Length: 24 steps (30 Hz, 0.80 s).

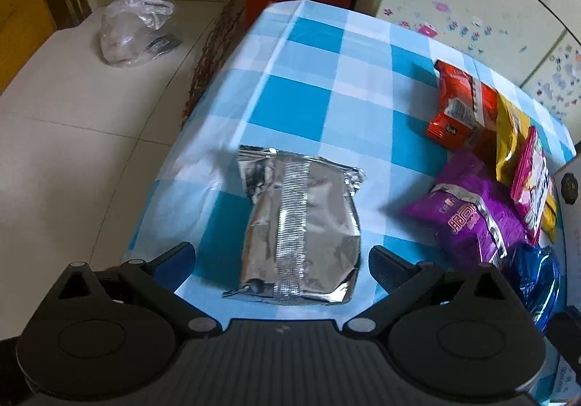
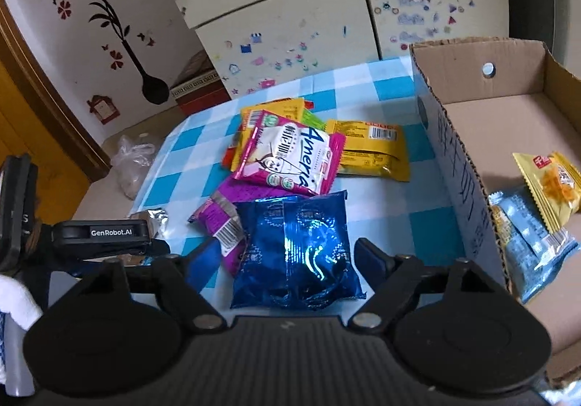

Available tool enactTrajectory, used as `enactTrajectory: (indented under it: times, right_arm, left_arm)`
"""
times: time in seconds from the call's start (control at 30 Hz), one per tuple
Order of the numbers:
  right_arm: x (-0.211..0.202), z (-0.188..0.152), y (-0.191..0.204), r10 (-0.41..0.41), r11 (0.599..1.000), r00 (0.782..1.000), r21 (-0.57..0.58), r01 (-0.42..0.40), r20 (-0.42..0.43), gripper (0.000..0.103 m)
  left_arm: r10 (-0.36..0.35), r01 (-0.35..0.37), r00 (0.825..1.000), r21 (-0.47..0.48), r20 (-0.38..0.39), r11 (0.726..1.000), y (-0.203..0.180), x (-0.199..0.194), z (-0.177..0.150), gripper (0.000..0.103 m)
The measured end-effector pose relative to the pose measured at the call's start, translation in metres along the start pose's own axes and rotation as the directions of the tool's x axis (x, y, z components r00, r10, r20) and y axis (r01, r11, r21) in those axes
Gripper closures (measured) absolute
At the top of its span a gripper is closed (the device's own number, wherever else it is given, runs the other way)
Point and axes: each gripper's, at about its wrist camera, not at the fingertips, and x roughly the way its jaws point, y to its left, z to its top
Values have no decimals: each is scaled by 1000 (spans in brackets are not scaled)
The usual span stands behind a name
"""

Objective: Organize snacks
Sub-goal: 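Lower the left tool onto the silver foil bag while the right tool approaches the blue bag, then grasp the silver foil bag with the left tool while the right tool grasps the blue bag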

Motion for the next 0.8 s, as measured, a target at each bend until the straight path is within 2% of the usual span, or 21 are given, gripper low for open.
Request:
enactTrajectory:
  times: [0.1, 0.2, 0.53, 0.8]
  right_arm:
    - [10, 0, 0, -6, 1000, 1000, 10, 6, -16, 21]
    - [17, -1, 0, -18, 1000, 999, 9, 18, -29, 21]
    - [30, -2, 0, -27, 999, 998, 15, 28, -55, 20]
    - [35, -2, 1, -37, 999, 997, 13, 38, -62, 20]
  left_arm:
    - [39, -40, 999, 46, 14, 998, -8, 4, -1, 0]
    - [46, -47, 999, 53, 27, 998, -11, 5, 0, 0]
    - [66, -66, 997, -5, 37, 998, -12, 3, -5, 0]
    - [72, -72, 997, -11, 38, 997, -13, 4, -5, 0]
